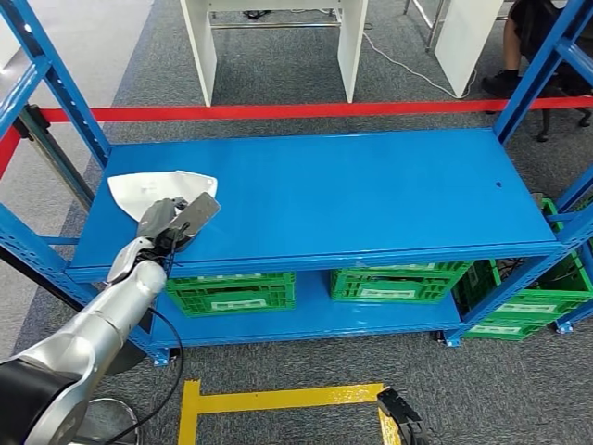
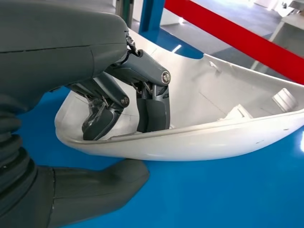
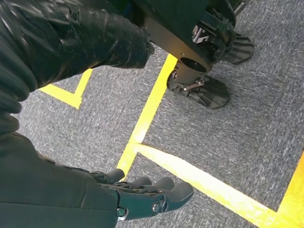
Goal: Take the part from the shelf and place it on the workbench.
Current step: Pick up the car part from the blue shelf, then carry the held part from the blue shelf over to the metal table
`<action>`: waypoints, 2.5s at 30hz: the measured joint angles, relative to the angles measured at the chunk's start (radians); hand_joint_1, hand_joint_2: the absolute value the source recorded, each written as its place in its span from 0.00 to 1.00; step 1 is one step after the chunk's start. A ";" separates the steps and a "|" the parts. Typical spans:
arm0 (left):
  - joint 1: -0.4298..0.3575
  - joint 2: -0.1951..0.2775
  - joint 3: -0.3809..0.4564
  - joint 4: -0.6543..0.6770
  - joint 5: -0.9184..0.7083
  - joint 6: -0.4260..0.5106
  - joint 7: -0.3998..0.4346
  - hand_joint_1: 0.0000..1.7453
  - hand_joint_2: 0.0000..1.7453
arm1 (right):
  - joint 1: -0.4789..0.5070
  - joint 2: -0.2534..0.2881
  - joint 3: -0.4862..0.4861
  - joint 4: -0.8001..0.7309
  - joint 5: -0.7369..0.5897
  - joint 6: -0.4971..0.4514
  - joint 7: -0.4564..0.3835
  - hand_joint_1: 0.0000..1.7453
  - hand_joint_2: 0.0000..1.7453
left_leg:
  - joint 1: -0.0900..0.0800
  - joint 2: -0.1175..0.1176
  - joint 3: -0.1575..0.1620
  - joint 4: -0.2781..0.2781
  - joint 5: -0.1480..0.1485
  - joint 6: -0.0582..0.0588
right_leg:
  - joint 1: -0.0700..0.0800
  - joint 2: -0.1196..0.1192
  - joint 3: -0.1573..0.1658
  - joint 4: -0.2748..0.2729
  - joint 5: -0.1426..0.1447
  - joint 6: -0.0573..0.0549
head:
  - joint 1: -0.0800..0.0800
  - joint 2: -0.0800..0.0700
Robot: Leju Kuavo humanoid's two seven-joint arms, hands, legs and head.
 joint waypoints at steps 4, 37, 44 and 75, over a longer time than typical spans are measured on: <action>0.031 0.006 0.010 -0.069 0.039 -0.009 -0.028 1.00 1.00 | 0.007 0.000 0.005 0.000 -0.017 -0.004 -0.009 0.00 1.00 | -0.007 -0.002 -0.004 0.008 0.000 0.007 | -0.005 -0.004 0.000 -0.005 0.006 0.008 | -0.001 0.000; 0.313 0.086 -0.016 -0.768 0.052 0.098 -0.078 1.00 1.00 | 0.052 -0.005 0.006 0.000 -0.091 -0.030 -0.049 0.00 1.00 | 0.003 -0.018 0.000 -0.005 0.004 0.003 | -0.001 0.035 -0.142 0.033 0.103 0.005 | -0.006 0.000; 0.382 0.095 -0.021 -0.886 -0.001 0.156 -0.101 1.00 1.00 | 0.063 -0.006 0.006 0.000 -0.104 -0.036 -0.057 0.00 1.00 | 0.007 -0.014 -0.084 -0.015 0.080 0.016 | -0.002 0.040 -0.199 0.303 -0.070 0.024 | 0.000 0.000; 0.495 0.128 -0.051 -1.088 -0.042 0.196 -0.143 1.00 1.00 | 0.077 -0.009 0.004 0.001 -0.120 -0.039 -0.072 0.00 1.00 | 0.006 -0.010 -0.080 -0.024 0.077 0.016 | -0.003 0.039 -0.179 0.302 -0.064 0.024 | 0.003 0.000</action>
